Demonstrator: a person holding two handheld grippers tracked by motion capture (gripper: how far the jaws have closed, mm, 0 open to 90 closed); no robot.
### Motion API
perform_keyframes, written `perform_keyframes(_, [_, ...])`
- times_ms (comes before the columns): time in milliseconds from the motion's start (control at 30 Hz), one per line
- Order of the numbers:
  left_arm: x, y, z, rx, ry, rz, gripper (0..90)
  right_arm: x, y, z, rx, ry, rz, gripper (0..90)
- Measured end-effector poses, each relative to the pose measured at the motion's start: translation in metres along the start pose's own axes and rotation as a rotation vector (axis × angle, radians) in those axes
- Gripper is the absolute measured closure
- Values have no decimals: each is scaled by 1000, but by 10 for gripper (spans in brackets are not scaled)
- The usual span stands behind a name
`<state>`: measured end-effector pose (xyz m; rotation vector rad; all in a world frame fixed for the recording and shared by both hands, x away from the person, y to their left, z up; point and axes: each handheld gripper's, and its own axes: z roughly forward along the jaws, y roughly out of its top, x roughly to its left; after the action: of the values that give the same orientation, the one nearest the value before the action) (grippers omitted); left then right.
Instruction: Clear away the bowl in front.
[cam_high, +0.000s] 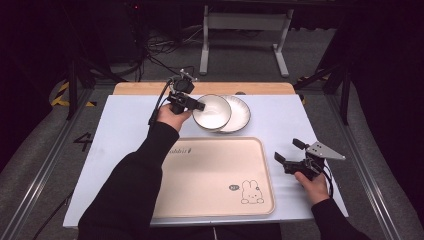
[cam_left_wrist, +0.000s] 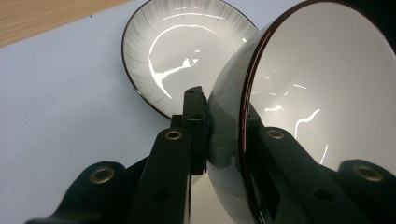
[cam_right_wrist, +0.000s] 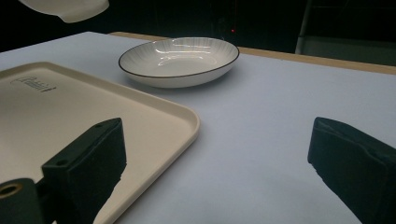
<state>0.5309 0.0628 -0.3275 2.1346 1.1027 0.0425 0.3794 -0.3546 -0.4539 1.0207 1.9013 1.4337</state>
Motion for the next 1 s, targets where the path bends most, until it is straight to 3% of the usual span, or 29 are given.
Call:
perform_keyframes(333, [-6, -9, -19, 34, -52, 76, 807, 0, 0, 0, 1, -1, 0, 49])
perform_keyframes(433, [-10, -11, -23, 61, -84, 102, 806, 0, 0, 0, 0, -1, 1, 49])
perform_keyframes(833, [-30, -18, -25, 115, -118, 206, 807, 0, 0, 0, 4, -3, 1, 49])
perform_keyframes(1000, [-38, -20, -20, 152, -151, 244, 807, 0, 0, 0, 4, -3, 0, 49])
